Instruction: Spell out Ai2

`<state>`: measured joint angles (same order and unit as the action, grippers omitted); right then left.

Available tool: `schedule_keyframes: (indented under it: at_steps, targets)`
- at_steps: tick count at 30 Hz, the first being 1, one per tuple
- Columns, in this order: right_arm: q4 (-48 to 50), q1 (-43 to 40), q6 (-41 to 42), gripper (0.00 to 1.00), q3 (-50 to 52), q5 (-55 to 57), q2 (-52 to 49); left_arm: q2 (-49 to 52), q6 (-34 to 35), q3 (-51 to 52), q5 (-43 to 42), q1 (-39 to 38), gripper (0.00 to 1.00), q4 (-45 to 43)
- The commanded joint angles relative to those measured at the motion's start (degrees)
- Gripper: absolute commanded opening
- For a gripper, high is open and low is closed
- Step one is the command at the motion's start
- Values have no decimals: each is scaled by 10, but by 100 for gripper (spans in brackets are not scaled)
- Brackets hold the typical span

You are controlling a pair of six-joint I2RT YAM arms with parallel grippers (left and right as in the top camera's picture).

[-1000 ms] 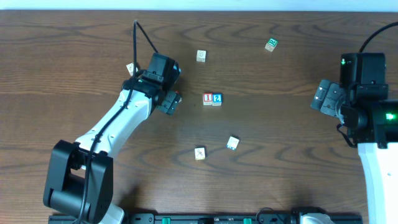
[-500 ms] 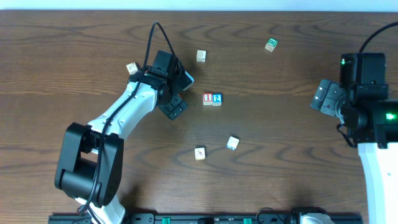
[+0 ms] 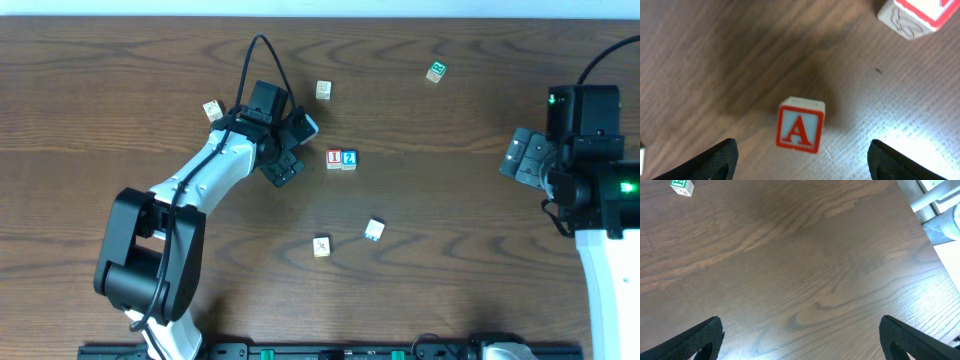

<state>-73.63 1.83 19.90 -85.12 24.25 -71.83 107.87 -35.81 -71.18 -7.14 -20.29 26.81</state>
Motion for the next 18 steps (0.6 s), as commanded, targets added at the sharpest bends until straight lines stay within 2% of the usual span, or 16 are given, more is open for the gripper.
schedule_keyframes:
  at_steps: [1,4,8,13,15,17,18]
  targets:
    - [0,-3,-7,99,2,8,-1,22,-2,-11,-4,0,84,-2]
    - [0,-3,-7,99,2,8,-1,33,-2,-11,-4,0,80,-3]
    - [0,-3,-7,99,2,8,-1,40,-2,-11,-4,0,69,-8]
    - [0,-3,-7,99,2,8,-1,41,-2,-11,-4,0,63,-18]
    - [0,-3,-7,99,2,8,-1,41,-2,-11,-4,0,57,-21]
    - [0,-3,-7,99,2,8,-1,41,-2,-11,-4,0,56,-20]
    - [0,-3,-7,99,2,8,-1,41,-2,-11,-4,0,51,-20]
